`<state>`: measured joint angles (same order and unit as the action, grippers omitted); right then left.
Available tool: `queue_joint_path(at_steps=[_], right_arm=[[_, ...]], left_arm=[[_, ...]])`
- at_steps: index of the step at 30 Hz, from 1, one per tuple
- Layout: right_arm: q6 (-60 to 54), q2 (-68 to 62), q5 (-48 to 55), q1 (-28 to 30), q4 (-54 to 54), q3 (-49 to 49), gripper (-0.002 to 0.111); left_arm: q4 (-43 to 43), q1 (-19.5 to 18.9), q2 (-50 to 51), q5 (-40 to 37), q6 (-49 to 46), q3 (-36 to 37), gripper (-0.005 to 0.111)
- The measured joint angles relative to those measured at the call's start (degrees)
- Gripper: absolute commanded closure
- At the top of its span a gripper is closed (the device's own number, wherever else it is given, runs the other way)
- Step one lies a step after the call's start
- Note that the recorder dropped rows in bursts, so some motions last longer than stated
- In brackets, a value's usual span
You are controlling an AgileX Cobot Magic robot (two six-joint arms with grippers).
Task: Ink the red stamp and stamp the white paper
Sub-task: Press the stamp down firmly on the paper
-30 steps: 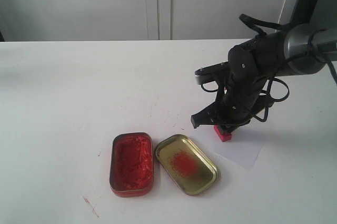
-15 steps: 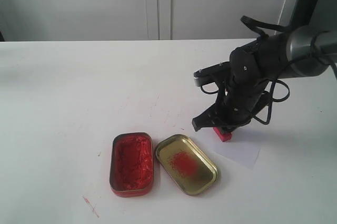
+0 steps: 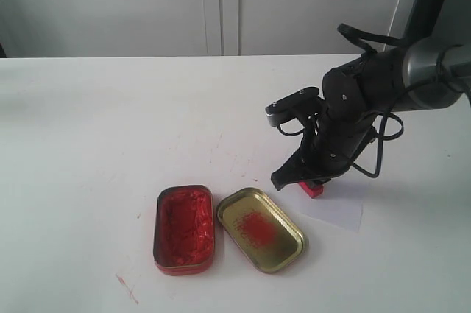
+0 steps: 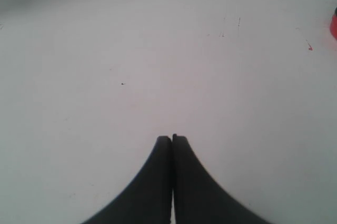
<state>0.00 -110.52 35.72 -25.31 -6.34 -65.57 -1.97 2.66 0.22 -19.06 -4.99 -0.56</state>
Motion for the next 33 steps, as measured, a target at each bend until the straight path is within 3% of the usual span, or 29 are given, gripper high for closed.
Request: queue_joint_path(at_steps=[33], right_arm=[[-4.76, 3.39, -0.07, 0.00, 1.53, 1.45, 0.108]], left_arm=[[0.00, 0.00, 0.00, 0.00, 0.00, 0.00, 0.107]])
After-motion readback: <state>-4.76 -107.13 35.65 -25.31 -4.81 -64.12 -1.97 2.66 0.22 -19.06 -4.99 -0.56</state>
